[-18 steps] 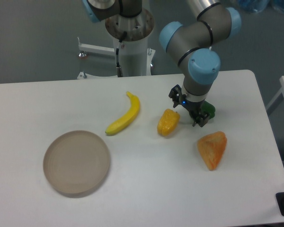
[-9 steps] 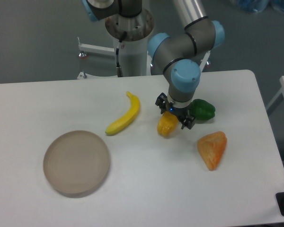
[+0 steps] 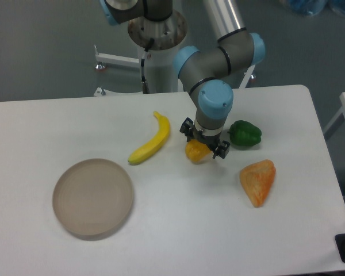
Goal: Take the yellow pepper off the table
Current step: 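Close the gripper on the yellow pepper, then lift the held yellow pepper up and carry it toward the orange slice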
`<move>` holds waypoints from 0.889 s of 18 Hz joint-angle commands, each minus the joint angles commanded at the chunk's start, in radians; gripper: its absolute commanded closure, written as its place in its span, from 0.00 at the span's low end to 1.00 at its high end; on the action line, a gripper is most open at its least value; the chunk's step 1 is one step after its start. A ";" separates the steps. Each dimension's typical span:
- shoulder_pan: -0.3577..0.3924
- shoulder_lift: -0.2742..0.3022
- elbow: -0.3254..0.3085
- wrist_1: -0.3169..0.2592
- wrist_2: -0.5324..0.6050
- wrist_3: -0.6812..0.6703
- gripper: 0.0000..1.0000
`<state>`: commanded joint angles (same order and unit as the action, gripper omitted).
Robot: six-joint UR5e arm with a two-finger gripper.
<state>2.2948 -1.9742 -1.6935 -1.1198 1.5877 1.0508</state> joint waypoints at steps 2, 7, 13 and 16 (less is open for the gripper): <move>0.002 0.000 0.002 0.000 0.000 0.012 0.00; 0.008 0.000 0.027 -0.015 -0.006 0.003 0.94; 0.015 0.000 0.173 -0.213 -0.006 0.000 0.95; 0.038 -0.012 0.264 -0.284 -0.008 0.008 0.96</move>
<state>2.3331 -1.9864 -1.4300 -1.4034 1.5800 1.0584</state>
